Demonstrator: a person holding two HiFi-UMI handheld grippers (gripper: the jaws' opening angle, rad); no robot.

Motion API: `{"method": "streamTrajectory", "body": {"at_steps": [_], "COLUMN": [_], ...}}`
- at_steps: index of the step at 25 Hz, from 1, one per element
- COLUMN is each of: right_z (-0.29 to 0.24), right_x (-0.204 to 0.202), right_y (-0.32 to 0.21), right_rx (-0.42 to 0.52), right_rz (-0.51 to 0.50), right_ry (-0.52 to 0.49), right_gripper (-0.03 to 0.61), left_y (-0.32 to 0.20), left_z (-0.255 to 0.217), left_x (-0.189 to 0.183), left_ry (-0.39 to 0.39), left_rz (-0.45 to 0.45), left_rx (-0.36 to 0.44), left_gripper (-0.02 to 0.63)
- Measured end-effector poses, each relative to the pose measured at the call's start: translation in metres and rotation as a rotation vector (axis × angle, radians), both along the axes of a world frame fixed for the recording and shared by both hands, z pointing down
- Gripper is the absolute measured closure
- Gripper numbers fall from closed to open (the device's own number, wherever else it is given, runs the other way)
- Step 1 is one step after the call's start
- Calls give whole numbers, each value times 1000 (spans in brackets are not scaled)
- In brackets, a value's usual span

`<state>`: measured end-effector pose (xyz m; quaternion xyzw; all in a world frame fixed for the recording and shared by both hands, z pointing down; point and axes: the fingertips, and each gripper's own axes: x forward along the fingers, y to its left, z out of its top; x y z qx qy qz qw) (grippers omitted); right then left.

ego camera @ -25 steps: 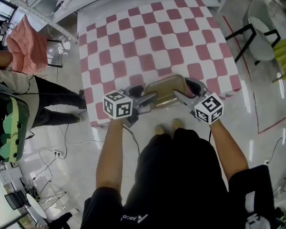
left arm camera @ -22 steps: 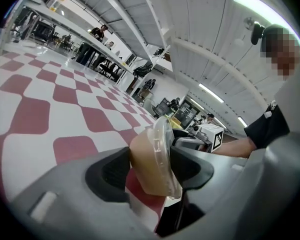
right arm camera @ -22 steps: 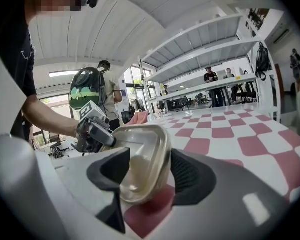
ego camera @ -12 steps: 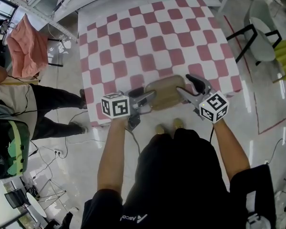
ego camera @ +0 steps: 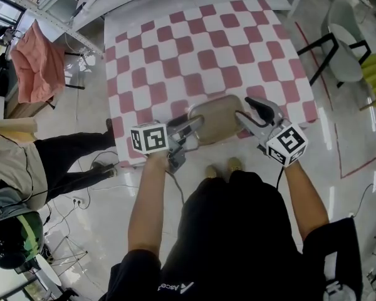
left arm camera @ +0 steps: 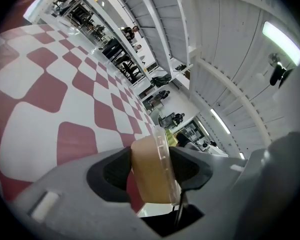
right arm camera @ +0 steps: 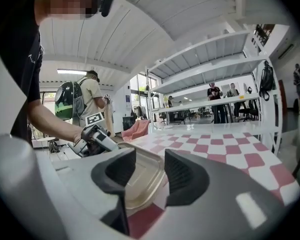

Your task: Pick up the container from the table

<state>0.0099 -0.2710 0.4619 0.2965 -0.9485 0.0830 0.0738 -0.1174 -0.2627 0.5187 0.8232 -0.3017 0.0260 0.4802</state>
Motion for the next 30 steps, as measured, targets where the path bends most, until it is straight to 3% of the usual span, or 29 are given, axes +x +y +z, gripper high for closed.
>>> {"method": "streamTrajectory", "body": {"at_steps": [5,12,21,30], "right_z": [-27,-49,-54,-54], "right_x": [-2,-4,9,10], "right_y": [6,15,14,17], "right_rx": [65,125,112,97], "right_rz": [-5,0,90,96], "right_ry": [-24,-34,-66,-68], "right_gripper": [464,573,575,575], "left_y": [-1,1,6,8], "left_z": [-10,-15,-19,-18], "left_x": [14,24,31,30], "left_ry": [97,131,140,142], "left_rz": [-3,9,33,38], "left_rx": [-52,-69,-83,-91], "left_gripper": [367,367,368,370]}}
